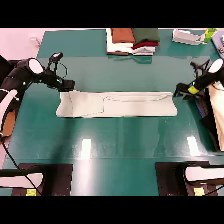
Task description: Fold the shirts.
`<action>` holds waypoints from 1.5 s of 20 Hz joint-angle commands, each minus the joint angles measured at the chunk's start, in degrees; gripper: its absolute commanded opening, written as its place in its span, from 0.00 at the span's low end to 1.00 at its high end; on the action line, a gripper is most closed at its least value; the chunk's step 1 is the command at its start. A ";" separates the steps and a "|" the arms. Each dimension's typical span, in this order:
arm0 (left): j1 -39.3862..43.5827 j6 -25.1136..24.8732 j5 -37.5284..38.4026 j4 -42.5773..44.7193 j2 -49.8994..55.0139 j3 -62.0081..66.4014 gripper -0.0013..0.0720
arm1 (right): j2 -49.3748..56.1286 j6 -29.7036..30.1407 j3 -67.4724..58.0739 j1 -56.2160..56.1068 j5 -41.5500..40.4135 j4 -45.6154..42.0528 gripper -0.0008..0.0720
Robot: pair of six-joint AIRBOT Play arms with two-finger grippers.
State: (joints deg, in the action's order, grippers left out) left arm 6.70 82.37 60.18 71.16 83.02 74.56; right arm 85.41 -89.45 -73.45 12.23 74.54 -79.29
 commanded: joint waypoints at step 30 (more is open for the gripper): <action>27.56 2.16 -8.37 -15.41 22.64 12.68 0.05 | -19.04 -4.02 -14.27 -17.81 3.91 6.29 0.03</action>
State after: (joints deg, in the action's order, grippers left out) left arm 33.52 83.96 51.77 57.82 103.50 86.06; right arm 66.63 -91.42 -82.50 -2.44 76.99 -72.99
